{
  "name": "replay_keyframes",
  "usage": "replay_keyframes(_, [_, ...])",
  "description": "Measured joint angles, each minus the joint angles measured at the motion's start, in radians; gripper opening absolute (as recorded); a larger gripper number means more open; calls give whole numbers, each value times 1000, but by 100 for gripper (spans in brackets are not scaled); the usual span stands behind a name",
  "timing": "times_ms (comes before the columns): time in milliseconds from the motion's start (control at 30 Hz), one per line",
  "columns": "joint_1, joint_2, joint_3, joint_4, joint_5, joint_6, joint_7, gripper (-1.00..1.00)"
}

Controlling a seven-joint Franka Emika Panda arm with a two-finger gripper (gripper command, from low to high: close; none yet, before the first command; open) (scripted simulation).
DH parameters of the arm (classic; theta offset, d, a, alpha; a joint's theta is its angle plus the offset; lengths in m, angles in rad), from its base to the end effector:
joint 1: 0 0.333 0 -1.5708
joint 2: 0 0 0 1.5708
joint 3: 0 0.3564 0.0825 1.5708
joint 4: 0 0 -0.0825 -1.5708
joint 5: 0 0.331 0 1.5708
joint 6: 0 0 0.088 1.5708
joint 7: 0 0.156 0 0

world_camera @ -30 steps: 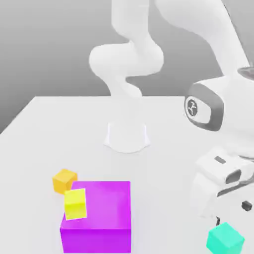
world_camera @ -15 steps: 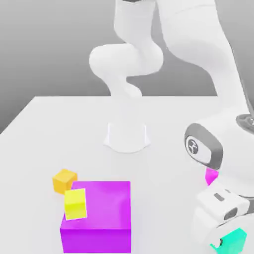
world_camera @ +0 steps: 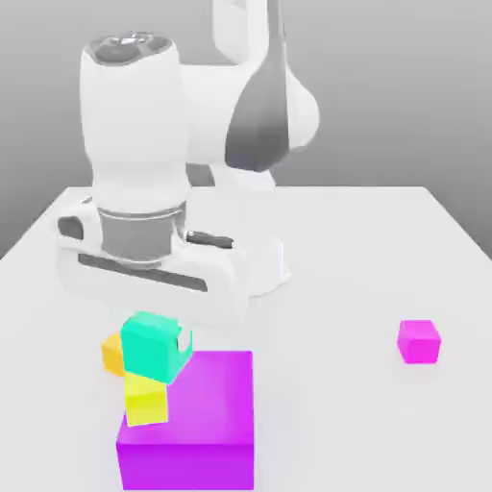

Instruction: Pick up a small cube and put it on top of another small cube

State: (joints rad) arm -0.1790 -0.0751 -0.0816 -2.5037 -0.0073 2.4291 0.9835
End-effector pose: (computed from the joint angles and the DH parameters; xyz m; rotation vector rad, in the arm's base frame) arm 0.4082 -0.1091 0.3421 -2.5573 1.8225 0.0004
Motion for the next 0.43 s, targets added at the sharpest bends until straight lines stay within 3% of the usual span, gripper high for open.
replay_keyframes(67, [2,54,-3,-21,9,74,-2,-100])
replay_keyframes(100, [-7,79,5,-29,12,107,-4,100])
replay_keyframes(300, [-4,91,5,-33,12,124,-3,100])
replay_keyframes(433, [-5,-1,3,-7,-1,6,6,100])
